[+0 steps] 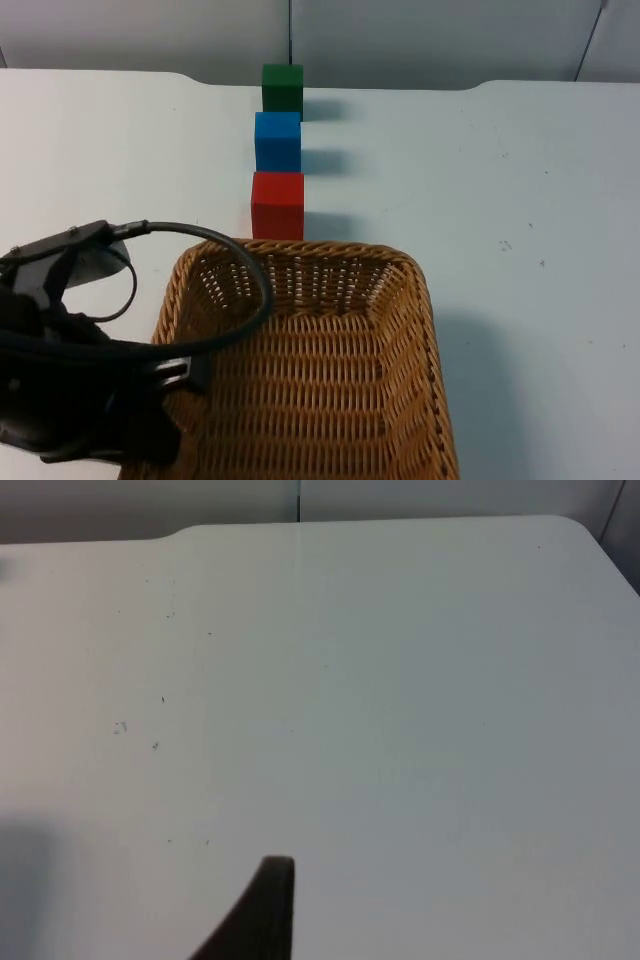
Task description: Pick up the basket with the left hand and place the blue cube into the basket with the right hand.
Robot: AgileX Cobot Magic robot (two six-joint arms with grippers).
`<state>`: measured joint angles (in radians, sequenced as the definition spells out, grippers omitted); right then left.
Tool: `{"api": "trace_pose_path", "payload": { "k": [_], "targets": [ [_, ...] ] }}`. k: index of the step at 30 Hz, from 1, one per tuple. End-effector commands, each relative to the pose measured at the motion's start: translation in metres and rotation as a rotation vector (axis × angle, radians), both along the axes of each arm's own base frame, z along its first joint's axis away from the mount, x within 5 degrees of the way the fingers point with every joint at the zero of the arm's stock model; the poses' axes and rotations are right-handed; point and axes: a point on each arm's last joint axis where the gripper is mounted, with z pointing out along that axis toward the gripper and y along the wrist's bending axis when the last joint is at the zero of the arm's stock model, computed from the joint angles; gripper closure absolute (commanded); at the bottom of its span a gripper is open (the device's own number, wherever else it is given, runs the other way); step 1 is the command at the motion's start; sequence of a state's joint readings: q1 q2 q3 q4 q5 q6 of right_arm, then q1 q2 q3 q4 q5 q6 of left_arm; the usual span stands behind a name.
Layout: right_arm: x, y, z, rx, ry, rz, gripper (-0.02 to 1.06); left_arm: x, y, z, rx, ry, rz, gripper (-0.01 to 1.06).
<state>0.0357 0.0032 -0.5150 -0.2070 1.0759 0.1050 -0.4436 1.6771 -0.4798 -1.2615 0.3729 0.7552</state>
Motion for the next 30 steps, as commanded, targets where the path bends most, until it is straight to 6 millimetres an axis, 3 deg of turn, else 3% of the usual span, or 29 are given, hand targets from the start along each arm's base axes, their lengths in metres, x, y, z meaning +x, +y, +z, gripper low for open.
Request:
{"api": "trace_pose_path", "payload": {
  "k": [1, 10, 16, 19, 20, 24, 26, 29, 30],
  "targets": [
    [0.0, 0.0, -0.001, -0.005, -0.004, -0.006, 0.0, -0.001, 0.0, -0.001, 0.015, -0.008, 0.002, 1.04],
    [0.0, 0.0, -0.001, -0.005, -0.004, -0.006, 0.0, -0.002, -0.002, 0.008, -0.035, -0.012, 0.02, 1.05],
    [0.0, 0.0, -0.001, -0.005, -0.004, -0.006, 0.0, -0.007, -0.003, 0.043, -0.143, -0.095, -0.021, 1.05],
    [0.0, 0.0, -0.001, -0.005, -0.004, -0.006, 0.0, -0.004, 0.014, 0.07, -0.201, -0.146, -0.036, 1.05],
    [0.0, 0.0, -0.001, -0.005, -0.004, -0.006, 0.0, -0.004, 0.014, 0.07, -0.201, -0.146, -0.036, 1.05],
    [0.0, 0.0, -0.001, -0.005, -0.004, -0.006, 0.0, 0.015, 0.055, 0.096, -0.173, -0.193, -0.005, 1.05],
    [0.0, 0.0, -0.001, -0.005, -0.004, -0.006, 0.0, 0.02, 0.065, 0.101, -0.164, -0.195, -0.004, 1.05],
    [0.0, 0.0, -0.001, -0.005, -0.004, -0.006, 0.0, 0.035, 0.107, 0.117, -0.087, -0.239, 0.066, 1.05],
    [0.0, 0.0, -0.001, -0.005, -0.004, -0.006, 0.0, 0.035, 0.107, 0.117, -0.087, -0.239, 0.066, 1.05]
  ]
}}
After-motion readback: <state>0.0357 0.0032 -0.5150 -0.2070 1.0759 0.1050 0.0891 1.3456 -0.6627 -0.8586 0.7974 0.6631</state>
